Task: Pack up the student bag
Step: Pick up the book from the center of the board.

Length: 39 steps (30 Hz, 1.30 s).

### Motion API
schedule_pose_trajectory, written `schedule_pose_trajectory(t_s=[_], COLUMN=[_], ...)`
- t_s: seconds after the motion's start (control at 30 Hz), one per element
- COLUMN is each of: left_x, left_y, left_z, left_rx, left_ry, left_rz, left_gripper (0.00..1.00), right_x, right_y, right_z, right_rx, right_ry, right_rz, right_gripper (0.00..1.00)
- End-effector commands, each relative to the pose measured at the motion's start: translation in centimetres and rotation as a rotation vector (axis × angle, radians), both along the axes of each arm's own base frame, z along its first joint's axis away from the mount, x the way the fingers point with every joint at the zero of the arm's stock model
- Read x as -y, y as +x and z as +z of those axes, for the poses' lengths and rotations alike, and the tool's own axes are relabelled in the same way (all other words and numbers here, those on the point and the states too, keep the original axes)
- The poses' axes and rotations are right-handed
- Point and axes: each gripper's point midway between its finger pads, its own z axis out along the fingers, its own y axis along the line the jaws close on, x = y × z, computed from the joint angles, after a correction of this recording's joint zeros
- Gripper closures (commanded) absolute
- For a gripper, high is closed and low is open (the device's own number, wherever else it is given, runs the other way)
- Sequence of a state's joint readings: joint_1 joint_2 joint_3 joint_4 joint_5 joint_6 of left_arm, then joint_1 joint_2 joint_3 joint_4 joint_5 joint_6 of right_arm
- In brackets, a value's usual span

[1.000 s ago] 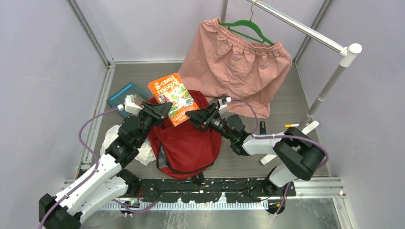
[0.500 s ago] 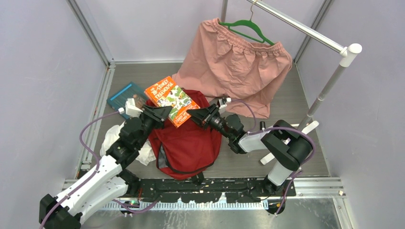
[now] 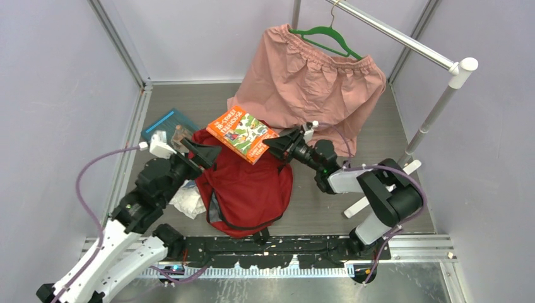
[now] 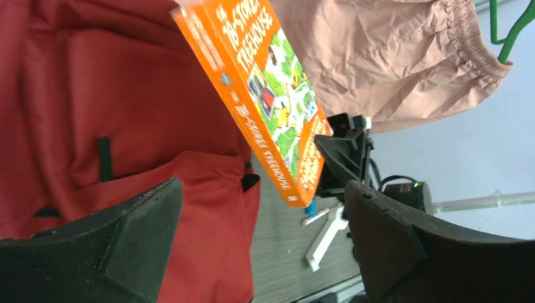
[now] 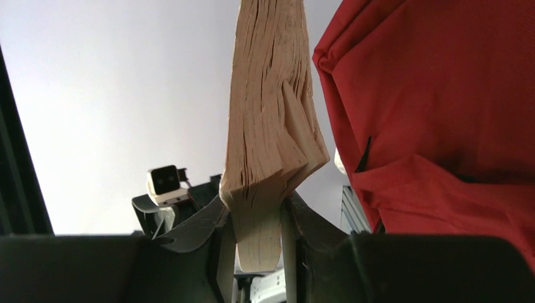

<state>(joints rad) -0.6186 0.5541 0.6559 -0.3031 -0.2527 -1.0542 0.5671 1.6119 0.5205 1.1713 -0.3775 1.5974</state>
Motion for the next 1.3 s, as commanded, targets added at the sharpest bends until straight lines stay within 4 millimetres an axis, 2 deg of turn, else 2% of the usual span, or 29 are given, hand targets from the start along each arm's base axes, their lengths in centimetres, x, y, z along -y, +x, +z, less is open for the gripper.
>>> schedule_pose_trajectory(t_s=[0.0,0.1,0.17,0.37,0.47,0.63,0.73,0.83,1.0,1.1,1.2,1.27], left_x=[-4.0,-4.4,-3.5,1.1,1.5,4.0,4.4,5.3,5.6,6.4,7.0,7.2], left_y=[-3.2,-4.8,-5.6,-7.5,-7.9,-9.2,-9.7,-9.9,-9.3,-9.0,-8.9,-8.5], left_z=[1.0,1.2,0.7,0.5,-0.1,1.0,0.4,0.8,-0.4,0.2,0.3,0.5], left_rx=[-0.103,-0.177,-0.224,-0.290,-0.337,-0.285,-0.293,-0.256,-0.282,-0.265,-0.256,-0.249], left_ry=[0.284,0.408,0.435,0.366,0.377,0.213,0.138,0.023,-0.027,-0.094,-0.153,-0.179], left_rz=[0.003,-0.082,-0.166,-0.459,-0.528,-0.699,-0.740,-0.794,-0.800,-0.826,-0.855,-0.852], left_gripper=[0.00,0.00,0.00,0.00,0.00,0.00,0.00,0.00,0.00,0.02,0.10,0.26], right_x=[2.1,3.1,3.4,5.6,6.5,6.6,6.5,6.6,6.4,6.2,5.7,5.4], right_y=[-4.9,-6.2,-7.4,-11.3,-12.9,-14.6,-15.7,-16.5,-17.2,-17.1,-17.2,-17.0], right_z=[6.2,4.7,3.7,3.9,4.4,5.6,7.9,9.3,11.0,11.5,12.0,11.6], right_rx=[0.222,0.223,0.229,0.349,0.386,0.423,0.495,0.545,0.590,0.587,0.594,0.574], right_ry=[0.041,-0.071,-0.167,-0.409,-0.447,-0.401,-0.332,-0.299,-0.235,-0.184,-0.111,-0.093], right_rz=[0.226,0.248,0.286,0.336,0.351,0.396,0.425,0.441,0.476,0.472,0.489,0.496], right_gripper=[0.99,0.99,0.99,0.99,0.99,0.99,0.99,0.99,0.99,0.99,0.99,0.99])
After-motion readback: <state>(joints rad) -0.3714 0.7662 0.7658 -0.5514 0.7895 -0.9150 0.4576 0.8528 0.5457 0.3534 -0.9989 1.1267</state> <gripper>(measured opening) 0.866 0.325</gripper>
